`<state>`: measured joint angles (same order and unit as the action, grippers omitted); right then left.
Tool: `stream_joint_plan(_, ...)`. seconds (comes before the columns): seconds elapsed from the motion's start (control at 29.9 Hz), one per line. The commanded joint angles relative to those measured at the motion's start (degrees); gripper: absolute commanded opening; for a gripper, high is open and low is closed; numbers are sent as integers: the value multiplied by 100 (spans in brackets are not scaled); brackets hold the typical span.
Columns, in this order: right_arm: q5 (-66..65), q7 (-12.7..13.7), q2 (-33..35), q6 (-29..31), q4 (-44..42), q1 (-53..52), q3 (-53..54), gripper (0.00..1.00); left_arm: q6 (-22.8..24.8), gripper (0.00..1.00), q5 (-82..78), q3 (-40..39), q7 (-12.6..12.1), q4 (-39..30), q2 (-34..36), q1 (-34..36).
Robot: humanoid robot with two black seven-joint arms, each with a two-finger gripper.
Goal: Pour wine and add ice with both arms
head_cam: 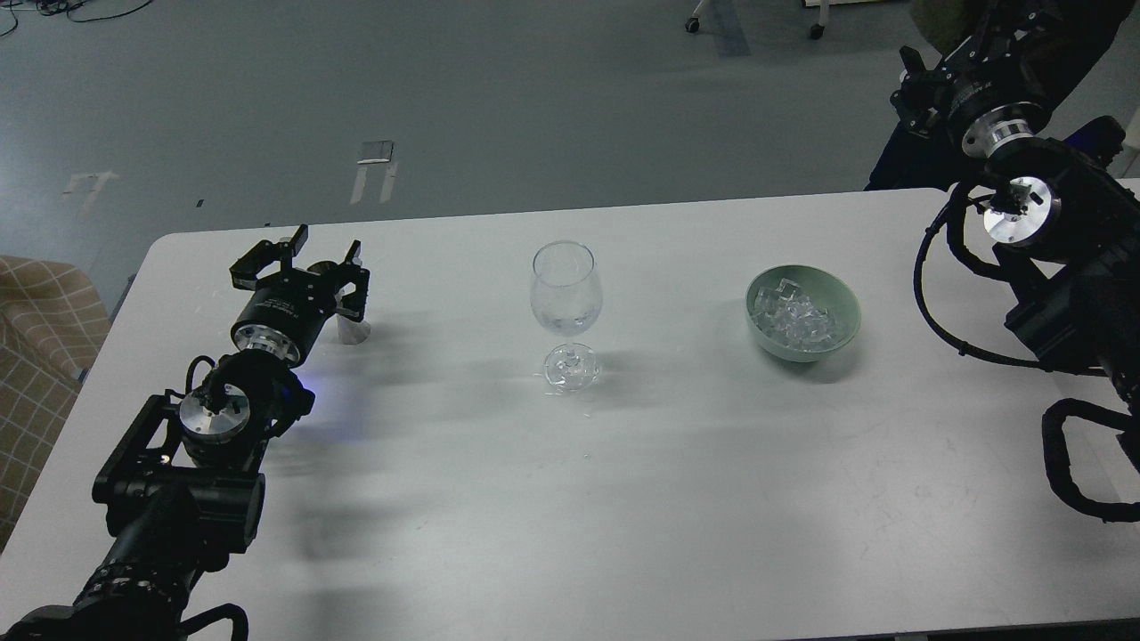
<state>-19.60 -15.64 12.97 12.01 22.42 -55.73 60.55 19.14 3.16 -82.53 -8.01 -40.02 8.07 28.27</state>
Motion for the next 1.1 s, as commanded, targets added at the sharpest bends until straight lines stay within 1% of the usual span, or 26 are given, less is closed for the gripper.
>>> stream_joint_plan(0.0,0,34,39,-5,8,-43,1,100,-191,75,-9,0,10,-584,203,-15)
stream_joint_plan(0.03,0,34,91,3,16,-69,-16,100,-348,78,-9,9,-7,-873,317,-24)
stream_joint_plan(0.07,0,26,118,12,25,-69,-25,100,-419,80,-9,9,-7,-998,370,-24)
stream_joint_plan(0.1,-26,26,170,12,60,-69,-43,100,-550,85,-9,9,-42,-1217,457,2)
stream_joint_plan(0.17,-61,17,354,30,156,-69,-104,100,-657,90,-9,0,-60,-1489,607,64)
stream_joint_plan(0.2,-96,-1,521,30,235,-69,-252,100,-675,90,-9,9,-78,-1587,686,177)
stream_joint_plan(0.23,-97,-1,522,30,236,-69,-254,100,-675,90,-9,9,-78,-1588,687,178)
stream_joint_plan(0.27,-140,-18,679,38,341,-104,-532,100,-675,90,-26,17,-95,-1579,774,318)
stream_joint_plan(0.33,-281,-27,900,39,587,-280,-1122,100,-675,91,-123,140,-78,-1492,915,556)
stream_joint_plan(0.4,-622,-36,1163,30,859,-630,-1981,100,-622,92,-272,429,-34,-1238,1073,731)
stream_joint_plan(0.43,-624,-36,1164,30,860,-632,-1985,100,-622,92,-272,431,-34,-1236,1074,732)
stream_joint_plan(0.5,-939,-36,1330,30,887,-1069,-2606,100,-622,93,-325,579,-16,-1166,1100,776)
stream_joint_plan(0.7,-1625,-36,1357,47,904,-1765,-3680,100,-666,93,-413,589,-16,-1166,1091,688)
stream_joint_plan(0.77,-2343,-45,1366,47,913,-2081,-4398,100,-675,93,-413,597,-16,-1175,1056,671)
stream_joint_plan(0.8,-2512,-62,1375,65,939,-2134,-4585,100,-666,93,-413,598,-25,-1183,1047,671)
stream_joint_plan(0.9,-3040,-369,1471,65,1176,-2284,-5262,100,-684,93,-413,598,-25,-1236,1030,662)
stream_joint_plan(0.97,-3705,-790,1647,65,1474,-2354,-6006,100,-683,93,-422,589,-16,-1315,1038,618)
stream_joint_plan(1.07,-4779,-1002,1612,30,1589,-2521,-6651,100,-692,93,-413,589,-7,-1394,1056,574)
